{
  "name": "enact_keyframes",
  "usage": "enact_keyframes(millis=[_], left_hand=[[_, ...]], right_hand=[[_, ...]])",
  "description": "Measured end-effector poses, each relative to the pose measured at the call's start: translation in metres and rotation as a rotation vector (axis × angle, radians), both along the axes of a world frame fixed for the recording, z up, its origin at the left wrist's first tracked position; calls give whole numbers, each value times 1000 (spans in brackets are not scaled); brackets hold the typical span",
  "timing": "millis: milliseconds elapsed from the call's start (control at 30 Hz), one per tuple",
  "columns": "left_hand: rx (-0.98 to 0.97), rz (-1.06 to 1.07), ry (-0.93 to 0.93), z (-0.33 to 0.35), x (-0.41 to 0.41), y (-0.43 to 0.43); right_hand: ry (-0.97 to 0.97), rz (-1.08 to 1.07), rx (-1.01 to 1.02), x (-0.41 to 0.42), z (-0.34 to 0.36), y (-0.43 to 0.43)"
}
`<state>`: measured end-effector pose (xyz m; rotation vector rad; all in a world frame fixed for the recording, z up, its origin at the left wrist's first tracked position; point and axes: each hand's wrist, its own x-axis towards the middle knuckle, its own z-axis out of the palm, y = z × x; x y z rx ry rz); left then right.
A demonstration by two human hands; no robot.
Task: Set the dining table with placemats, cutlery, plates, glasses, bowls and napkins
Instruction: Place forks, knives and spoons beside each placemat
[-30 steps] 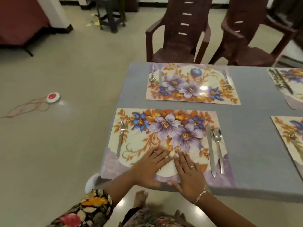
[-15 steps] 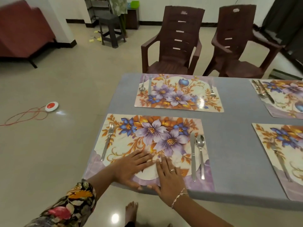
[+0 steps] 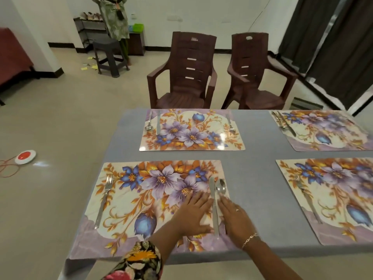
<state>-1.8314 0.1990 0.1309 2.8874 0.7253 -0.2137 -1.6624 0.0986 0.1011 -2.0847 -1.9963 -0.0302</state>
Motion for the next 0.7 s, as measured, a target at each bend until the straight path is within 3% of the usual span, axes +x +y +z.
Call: enact_keyframes(millis=[167, 333, 533, 700], left_hand=[[-210, 178, 119, -14, 8, -16], [-142, 215, 62, -16, 13, -26], [-118, 165, -234, -6, 31, -33], [-151, 76, -269, 20, 91, -69]], right_hand=[[-15, 40, 15, 2, 1, 1], [-42, 53, -10, 3, 1, 0], [31, -29, 45, 16, 13, -20], [51, -180, 84, 52, 13, -81]])
